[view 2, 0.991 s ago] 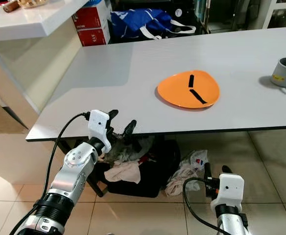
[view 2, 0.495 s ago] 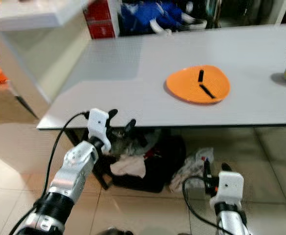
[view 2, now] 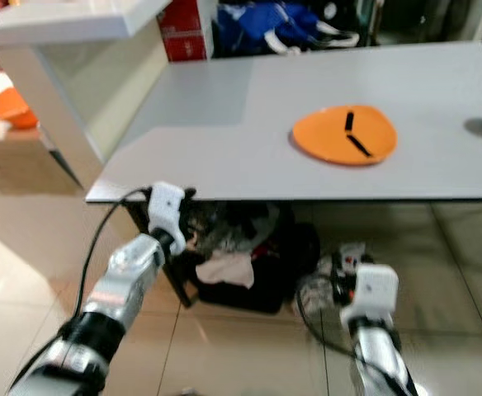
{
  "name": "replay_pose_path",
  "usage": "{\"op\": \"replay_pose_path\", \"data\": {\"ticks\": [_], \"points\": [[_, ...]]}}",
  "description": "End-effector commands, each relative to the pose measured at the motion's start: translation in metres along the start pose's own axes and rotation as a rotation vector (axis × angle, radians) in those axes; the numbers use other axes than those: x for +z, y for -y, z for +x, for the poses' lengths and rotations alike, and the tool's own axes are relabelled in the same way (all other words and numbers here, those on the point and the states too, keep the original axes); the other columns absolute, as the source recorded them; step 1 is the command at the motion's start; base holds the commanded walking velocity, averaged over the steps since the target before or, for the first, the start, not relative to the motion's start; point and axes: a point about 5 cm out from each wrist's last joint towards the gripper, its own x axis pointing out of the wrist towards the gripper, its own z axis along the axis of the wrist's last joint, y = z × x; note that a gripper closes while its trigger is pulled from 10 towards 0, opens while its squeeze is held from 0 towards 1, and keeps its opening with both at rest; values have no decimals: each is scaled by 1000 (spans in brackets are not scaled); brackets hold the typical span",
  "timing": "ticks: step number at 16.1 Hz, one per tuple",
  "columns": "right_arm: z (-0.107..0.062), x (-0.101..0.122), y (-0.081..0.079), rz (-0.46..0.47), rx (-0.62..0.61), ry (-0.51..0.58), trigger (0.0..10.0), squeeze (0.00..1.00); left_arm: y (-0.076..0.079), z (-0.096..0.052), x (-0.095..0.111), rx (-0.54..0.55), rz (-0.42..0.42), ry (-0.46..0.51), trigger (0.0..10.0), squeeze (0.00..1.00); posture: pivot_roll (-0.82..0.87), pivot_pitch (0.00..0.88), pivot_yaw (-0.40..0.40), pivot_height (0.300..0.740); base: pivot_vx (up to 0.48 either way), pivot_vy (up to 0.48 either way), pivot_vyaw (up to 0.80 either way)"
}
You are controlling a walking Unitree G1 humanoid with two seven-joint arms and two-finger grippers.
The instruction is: Setting the table
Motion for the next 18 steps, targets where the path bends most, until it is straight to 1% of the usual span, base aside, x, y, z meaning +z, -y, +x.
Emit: {"op": "replay_pose_path", "data": {"ticks": [1, 3, 4, 5, 6, 7, 8, 9, 10, 11, 12, 13, 14, 15, 17, 18], "points": [[2, -14, -2, 39, 6, -78, 10000, 0, -6, -2, -11, 38, 2, -53, 10000, 0, -132, 0, 171, 735, 0, 0, 0], [10, -32, -4, 61, 10, -168, 10000, 0, -7, -4, -30, 60, -1, -144, 10000, 0, -132, 0, 171, 735, 0, 0, 0], [14, -48, -8, 60, 37, -261, 10000, 0, -8, -8, -47, 81, -17, -233, 10000, 0, -130, 0, 170, 735, 0, 0, 0], [14, -61, -12, 36, 57, -341, 10000, 0, -6, -15, -62, 83, 11, -303, 10000, 0, -120, 0, 163, 735, 0, 0, 0], [14, -71, -17, 27, 81, -408, 10000, 0, -7, -26, -83, 91, 1, -408, 10000, 0, -112, 0, 157, 735, 0, 0, 0], [13, -75, -19, 16, 93, -436, 10000, 0, -8, -40, -104, 115, -34, -530, 10000, 0, -103, 0, 153, 735, 0, 0, 0], [12, -77, -20, 14, 92, -449, 10000, 0, -10, -57, -124, 145, -25, -666, 10000, 0, -97, 0, 149, 735, 0, 0, 0], [12, -79, -20, 18, 91, -465, 10000, 0, -11, -69, -136, 159, -33, -738, 10000, 0, -97, 0, 146, 735, 0, 0, 0], [11, -82, -20, 24, 92, -483, 10000, 0, -13, -79, -145, 173, -34, -789, 10000, 0, -97, 0, 146, 735, 0, 0, 0], [3, -92, -21, -2, 105, -539, 10000, 0, -17, -106, -165, 246, -43, -923, 10000, 0, -95, 0, 142, 735, 0, 0, 0], [-4, -100, -20, -24, 111, -584, 10000, 0, -10, -113, -173, 235, -21, -973, 10000, 0, -107, 0, 140, 735, 0, 0, 0], [-6, -102, -19, -34, 110, -598, 10000, 0, -6, -113, -175, 228, -29, -973, 10000, 0, -108, 0, 139, 735, 0, 0, 0], [-11, -106, -16, -49, 104, -616, 10000, 0, 2, -115, -179, 229, -55, -976, 10000, 0, -119, 0, 132, 735, 0, 0, 0], [-13, -107, -14, -54, 101, -619, 10000, 0, 3, -117, -181, 243, -71, -968, 10000, 0, -129, 0, 119, 735, 0, 0, 0], [-15, -109, -12, -71, 104, -625, 10000, 0, 0, -115, -179, 284, -102, -934, 10000, 0, -135, 0, 112, 735, 0, 0, 0], [-17, -110, -11, -82, 104, -629, 10000, 0, -1, -114, -178, 287, -120, -921, 10000, 0, -138, 0, 104, 735, 0, 0, 0]]}}
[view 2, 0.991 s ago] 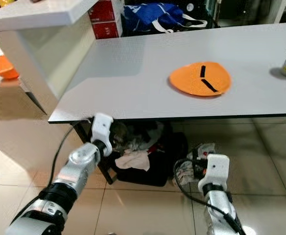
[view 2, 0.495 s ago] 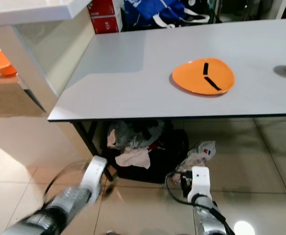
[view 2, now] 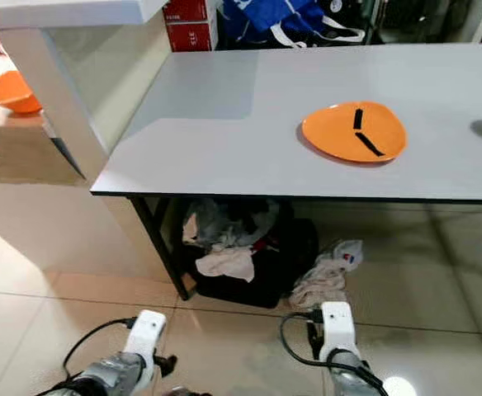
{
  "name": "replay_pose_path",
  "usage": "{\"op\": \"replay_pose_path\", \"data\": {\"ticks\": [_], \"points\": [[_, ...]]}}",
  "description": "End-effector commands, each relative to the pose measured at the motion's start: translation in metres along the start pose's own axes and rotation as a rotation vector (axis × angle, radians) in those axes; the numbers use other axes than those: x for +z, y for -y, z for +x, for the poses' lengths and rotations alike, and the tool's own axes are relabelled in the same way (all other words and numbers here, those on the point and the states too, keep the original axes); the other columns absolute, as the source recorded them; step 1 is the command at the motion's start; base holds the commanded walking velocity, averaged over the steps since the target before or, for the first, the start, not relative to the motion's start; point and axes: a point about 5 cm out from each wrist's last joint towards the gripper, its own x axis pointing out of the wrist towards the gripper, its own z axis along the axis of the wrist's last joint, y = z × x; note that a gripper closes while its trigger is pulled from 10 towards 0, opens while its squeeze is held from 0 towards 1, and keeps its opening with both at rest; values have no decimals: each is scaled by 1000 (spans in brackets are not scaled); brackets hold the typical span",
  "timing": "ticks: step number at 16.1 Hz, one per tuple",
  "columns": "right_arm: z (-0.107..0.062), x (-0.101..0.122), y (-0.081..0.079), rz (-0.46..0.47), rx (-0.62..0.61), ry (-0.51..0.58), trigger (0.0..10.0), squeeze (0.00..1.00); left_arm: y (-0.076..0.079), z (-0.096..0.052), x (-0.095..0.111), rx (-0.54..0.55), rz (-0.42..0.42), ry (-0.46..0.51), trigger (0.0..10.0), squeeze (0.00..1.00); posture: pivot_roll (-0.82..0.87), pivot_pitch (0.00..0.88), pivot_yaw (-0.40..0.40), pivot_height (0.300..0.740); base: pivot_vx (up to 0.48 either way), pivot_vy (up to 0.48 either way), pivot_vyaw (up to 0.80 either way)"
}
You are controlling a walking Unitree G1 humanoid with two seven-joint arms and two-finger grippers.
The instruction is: Setting the table
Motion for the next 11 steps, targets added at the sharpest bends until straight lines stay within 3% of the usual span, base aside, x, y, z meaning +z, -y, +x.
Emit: {"op": "replay_pose_path", "data": {"ticks": [1, 7, 8, 11], "points": [[-1, -4, -4, -8, 9, -2, 10000, 0, -2, 0, 3, 1, 3, 18, 10000, 0, -145, 0, 94, 735, 0, 0, 0], [-7, -15, 11, -5, -50, -23, 10000, 0, 20, 1, 8, -77, 102, 21, 10000, 0, -215, 0, 70, 735, 0, 0, 0], [-10, -21, 22, 7, -85, -40, 10000, 0, 29, 1, 15, -98, 115, 37, 10000, 0, -238, 0, 43, 735, 0, 0, 0], [-14, -27, 29, 39, -100, -54, 10000, 0, 39, 0, 34, -111, 80, 92, 10000, 0, -197, 0, 17, 735, 0, 0, 0]]}}
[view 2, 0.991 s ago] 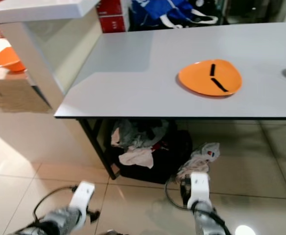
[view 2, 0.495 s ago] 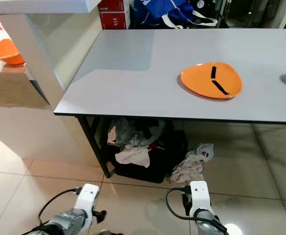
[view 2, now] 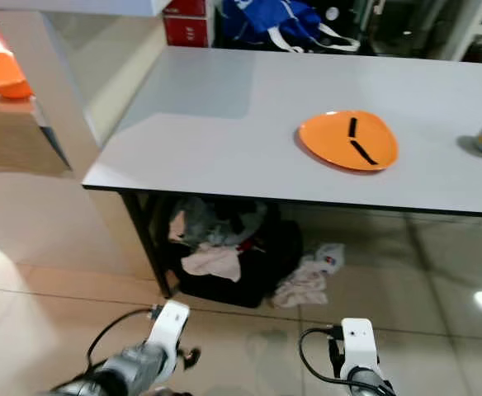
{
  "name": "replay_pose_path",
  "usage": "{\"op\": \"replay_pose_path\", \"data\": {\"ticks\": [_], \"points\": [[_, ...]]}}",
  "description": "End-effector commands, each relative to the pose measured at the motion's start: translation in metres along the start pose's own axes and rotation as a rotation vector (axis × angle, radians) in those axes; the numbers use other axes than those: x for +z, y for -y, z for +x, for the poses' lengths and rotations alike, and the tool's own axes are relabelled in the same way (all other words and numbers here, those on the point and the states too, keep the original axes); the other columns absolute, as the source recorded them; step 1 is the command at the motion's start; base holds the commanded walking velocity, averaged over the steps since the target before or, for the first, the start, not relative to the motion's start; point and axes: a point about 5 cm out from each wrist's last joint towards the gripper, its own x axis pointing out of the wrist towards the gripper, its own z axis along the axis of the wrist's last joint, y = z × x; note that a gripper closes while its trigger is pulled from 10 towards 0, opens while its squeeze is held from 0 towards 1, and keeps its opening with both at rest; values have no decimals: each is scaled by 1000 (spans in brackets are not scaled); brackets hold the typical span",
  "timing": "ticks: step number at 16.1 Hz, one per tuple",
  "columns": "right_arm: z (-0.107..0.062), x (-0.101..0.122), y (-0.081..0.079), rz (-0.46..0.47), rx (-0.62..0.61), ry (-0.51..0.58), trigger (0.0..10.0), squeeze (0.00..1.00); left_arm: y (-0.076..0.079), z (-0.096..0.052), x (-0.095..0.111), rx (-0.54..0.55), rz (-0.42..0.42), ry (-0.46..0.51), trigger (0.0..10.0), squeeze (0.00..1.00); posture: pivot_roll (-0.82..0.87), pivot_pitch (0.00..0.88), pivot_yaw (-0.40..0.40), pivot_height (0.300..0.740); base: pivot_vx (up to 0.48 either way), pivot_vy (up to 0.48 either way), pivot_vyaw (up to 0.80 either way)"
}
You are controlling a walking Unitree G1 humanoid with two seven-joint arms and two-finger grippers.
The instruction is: Setting the table
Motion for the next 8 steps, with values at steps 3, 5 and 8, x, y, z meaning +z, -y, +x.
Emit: {"op": "replay_pose_path", "data": {"ticks": [3, 5, 8], "points": [[0, -2, -1, 0, 14, -21, 10000, 0, 7, 1, 14, 5, -24, 26, 10000, 0, -162, 0, 3, 735, 0, 0, 0], [-1, -5, -3, -5, 19, -28, 10000, 0, 10, 1, 19, 4, -22, 28, 10000, 0, -161, 0, 15, 735, 0, 0, 0], [-2, -8, -7, 21, 21, -26, 10000, 0, 12, 1, 19, 3, -12, 33, 10000, 0, -149, 0, 33, 735, 0, 0, 0]]}}
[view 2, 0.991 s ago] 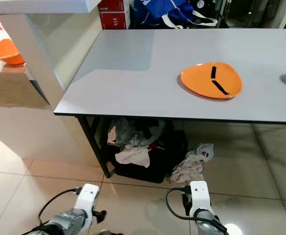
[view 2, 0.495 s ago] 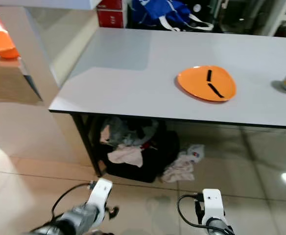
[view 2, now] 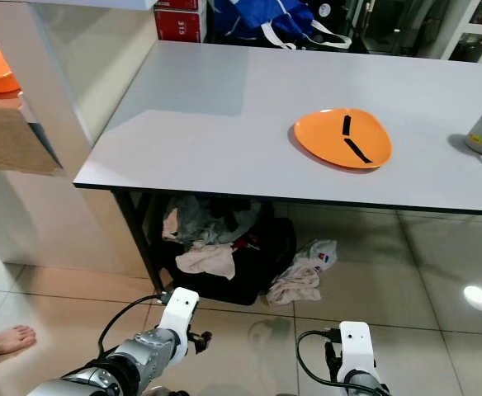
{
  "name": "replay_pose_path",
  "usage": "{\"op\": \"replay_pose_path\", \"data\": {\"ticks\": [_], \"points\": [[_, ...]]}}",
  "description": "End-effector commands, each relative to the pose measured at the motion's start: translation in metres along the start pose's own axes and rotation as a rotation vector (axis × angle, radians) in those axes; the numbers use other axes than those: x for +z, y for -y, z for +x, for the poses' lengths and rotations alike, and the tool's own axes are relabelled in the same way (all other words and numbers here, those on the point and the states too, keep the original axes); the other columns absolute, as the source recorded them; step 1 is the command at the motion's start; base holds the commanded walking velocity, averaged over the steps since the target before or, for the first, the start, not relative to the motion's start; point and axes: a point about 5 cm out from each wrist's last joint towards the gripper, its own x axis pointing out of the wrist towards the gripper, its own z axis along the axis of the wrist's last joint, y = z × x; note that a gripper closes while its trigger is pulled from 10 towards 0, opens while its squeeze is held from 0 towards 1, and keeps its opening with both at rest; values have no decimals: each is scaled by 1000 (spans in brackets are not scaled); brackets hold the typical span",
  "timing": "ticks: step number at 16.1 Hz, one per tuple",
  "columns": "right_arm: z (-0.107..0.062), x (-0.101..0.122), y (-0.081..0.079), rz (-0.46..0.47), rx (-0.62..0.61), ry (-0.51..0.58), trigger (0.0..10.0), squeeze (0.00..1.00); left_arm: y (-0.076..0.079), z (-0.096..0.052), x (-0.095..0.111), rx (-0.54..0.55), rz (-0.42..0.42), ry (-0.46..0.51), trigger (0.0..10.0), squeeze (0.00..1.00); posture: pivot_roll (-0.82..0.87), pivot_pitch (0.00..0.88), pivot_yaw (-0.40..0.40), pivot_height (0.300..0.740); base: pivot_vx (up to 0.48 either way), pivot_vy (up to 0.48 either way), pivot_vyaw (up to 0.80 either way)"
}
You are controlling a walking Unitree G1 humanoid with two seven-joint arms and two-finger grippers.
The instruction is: Setting the table
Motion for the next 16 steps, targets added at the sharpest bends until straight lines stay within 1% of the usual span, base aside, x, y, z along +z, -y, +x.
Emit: {"op": "replay_pose_path", "data": {"ticks": [1, 3, 4, 5, 7, 8, 9, 11, 12, 13, 16], "points": [[-1, -4, -2, 24, 2, -6, 10000, 0, 2, 0, 2, 4, 13, 12, 10000, 0, -144, 0, 37, 735, 0, 0, 0], [0, -3, -7, 30, 14, -7, 10000, 0, 4, 0, 9, 3, 35, 37, 10000, 0, -138, 0, 42, 735, 0, 0, 0], [0, -2, -10, 23, 28, -13, 10000, 0, 4, 0, 16, 23, 38, 66, 10000, 0, -141, 0, 47, 735, 0, 0, 0], [1, -2, -11, 32, 34, -18, 10000, 0, -1, -1, 24, 81, 16, 104, 10000, 0, -139, 0, 48, 735, 0, 0, 0], [2, -1, -12, 54, 40, -17, 10000, 0, -3, -1, 25, 109, 32, 97, 10000, 0, -128, 0, 51, 735, 0, 0, 0], [2, 1, -15, 126, 69, -12, 10000, 0, -4, -1, 20, 120, 69, 63, 10000, 0, -120, 0, 53, 735, 0, 0, 0], [3, 0, -18, 196, 77, -21, 10000, 0, -9, -1, 14, 141, 80, 39, 10000, 0, -113, 0, 53, 735, 0, 0, 0], [2, -3, -20, 222, 80, -39, 10000, 0, -10, -1, 14, 144, 69, 39, 10000, 0, -106, 0, 54, 735, 0, 0, 0], [2, -5, -23, 200, 91, -64, 10000, 0, -9, -1, 15, 129, 29, 49, 10000, 0, -95, 0, 53, 735, 0, 0, 0], [2, -6, -24, 188, 91, -71, 10000, 0, -7, -1, 18, 123, 16, 57, 10000, 0, -94, 0, 52, 735, 0, 0, 0], [1, -11, -20, 184, 68, -94, 10000, 0, -11, -1, 13, 127, 4, 54, 10000, 0, -96, 0, 49, 735, 0, 0, 0]]}}
